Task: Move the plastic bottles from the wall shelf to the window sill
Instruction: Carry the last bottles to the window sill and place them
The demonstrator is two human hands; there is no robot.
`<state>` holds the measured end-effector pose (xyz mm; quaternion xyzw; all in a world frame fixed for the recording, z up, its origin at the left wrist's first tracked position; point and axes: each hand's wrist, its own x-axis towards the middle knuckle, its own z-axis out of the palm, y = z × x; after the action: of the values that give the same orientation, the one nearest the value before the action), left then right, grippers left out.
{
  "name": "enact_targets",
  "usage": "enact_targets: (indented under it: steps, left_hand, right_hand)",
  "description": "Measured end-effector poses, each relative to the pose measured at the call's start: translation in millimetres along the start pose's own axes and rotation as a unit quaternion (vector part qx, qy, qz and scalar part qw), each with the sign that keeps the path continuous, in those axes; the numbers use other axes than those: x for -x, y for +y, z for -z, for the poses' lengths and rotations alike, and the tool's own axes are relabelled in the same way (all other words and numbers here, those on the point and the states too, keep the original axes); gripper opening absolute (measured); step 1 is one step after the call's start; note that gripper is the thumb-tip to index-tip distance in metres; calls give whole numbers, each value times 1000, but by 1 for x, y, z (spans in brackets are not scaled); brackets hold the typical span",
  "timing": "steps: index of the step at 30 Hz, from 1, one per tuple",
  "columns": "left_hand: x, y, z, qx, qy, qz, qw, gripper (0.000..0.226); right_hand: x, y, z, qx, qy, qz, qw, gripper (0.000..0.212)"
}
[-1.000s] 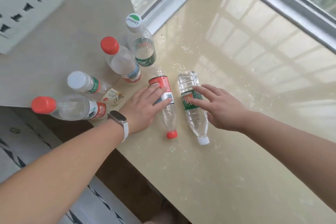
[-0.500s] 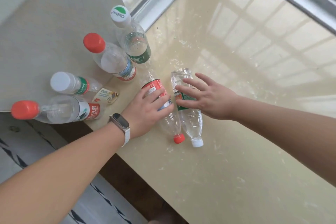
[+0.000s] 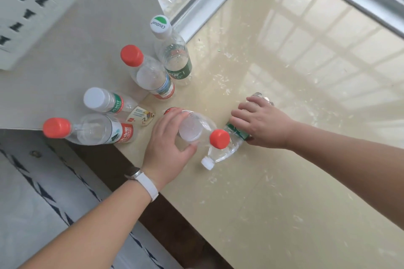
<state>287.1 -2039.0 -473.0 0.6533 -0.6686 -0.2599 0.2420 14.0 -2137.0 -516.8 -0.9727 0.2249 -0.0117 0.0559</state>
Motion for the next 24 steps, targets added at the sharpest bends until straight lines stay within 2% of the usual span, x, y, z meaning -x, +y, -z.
enact_targets:
  steps: [4,7,9,13,17,19,24]
  left_hand:
    - [0,8,6,49,39,93,994,69]
    - [1,8,11,96,72,125,985,66]
    - [-1,6,14,127,81,146,978,64]
    - [-5,6,15,188,100,186,959,61]
    - [-15,19,12,262,133,211,932,52]
    - [-21,26,11,283,145,207,925,49]
    - [-34,33,7,334,172,206,904,54]
  right_hand:
    - [13,-16,-4,-32,36,-63,997,42]
    - [24,-32,-7,-77,97,-156,980,55]
    - [25,-42,-7,-132,143,-221,956,62]
    - [11,-52,10,-238,213,-315,894,55]
    - [-13,-54,22,-363,190,-419,811,56]
    - [-27,-52,24,-406,184,-435,782,56]
    - [-64,-44,35,-457,202,-432,751,50]
